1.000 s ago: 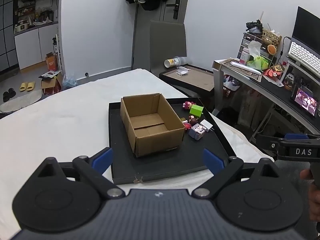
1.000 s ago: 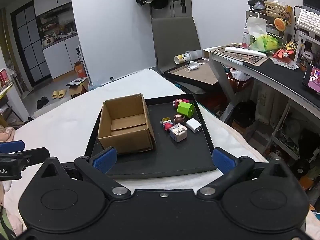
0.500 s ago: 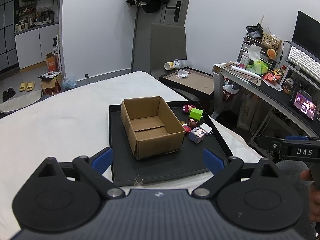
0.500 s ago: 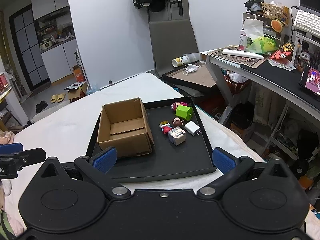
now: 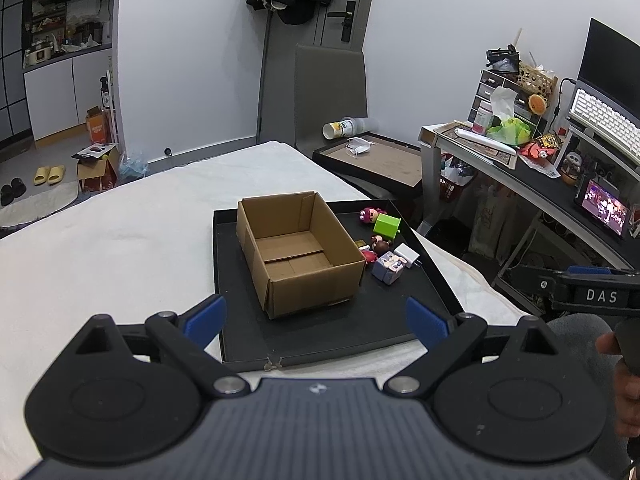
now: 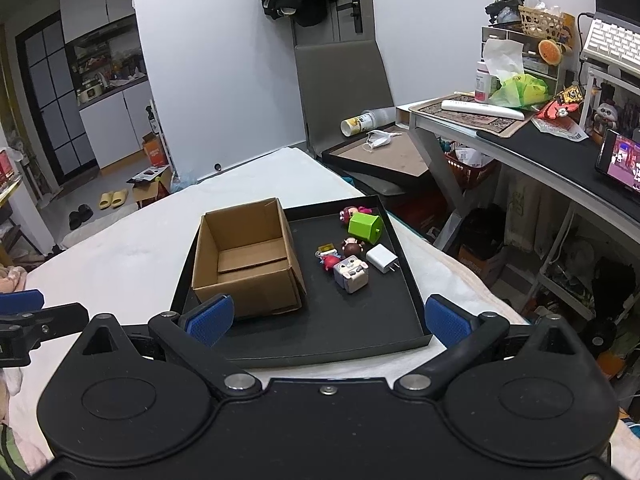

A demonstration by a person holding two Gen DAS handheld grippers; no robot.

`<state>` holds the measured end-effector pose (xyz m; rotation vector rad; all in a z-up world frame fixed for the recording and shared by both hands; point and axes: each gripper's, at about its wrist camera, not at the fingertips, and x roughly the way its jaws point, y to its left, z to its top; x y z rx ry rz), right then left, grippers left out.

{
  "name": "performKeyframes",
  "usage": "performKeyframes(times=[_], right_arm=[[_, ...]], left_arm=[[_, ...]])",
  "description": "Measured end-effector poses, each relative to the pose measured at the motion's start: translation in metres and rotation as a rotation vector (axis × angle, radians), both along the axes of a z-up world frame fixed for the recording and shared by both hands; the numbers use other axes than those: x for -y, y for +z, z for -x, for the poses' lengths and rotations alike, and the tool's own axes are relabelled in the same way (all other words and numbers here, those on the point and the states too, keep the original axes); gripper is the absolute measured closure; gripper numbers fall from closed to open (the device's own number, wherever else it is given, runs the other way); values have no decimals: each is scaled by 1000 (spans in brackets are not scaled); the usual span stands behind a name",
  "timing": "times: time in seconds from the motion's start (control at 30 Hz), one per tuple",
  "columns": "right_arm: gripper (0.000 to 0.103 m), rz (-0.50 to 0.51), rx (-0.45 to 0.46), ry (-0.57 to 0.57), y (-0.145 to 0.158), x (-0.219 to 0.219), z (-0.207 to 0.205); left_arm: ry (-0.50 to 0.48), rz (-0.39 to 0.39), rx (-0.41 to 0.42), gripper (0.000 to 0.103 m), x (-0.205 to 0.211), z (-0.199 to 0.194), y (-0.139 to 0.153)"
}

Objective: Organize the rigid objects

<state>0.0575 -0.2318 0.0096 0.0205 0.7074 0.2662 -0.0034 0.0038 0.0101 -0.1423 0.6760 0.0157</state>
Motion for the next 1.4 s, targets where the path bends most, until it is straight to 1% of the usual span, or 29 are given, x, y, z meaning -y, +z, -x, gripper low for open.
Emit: performKeyframes(times=[0.13, 0.27, 0.4, 1.4], right_arm=[[0, 20, 12, -18, -1, 1, 0], [0, 15, 9, -19, -1, 3, -2], [0, 17, 8, -22, -1, 5, -2], [0, 21, 1, -15, -5, 4, -2]], left_arm=[[1, 2, 0, 7, 0, 1, 0], [-6, 14, -5, 7, 1, 0, 0], [-10, 5, -9, 7, 3, -1, 0], [-8, 6, -18, 7, 1, -2, -3]])
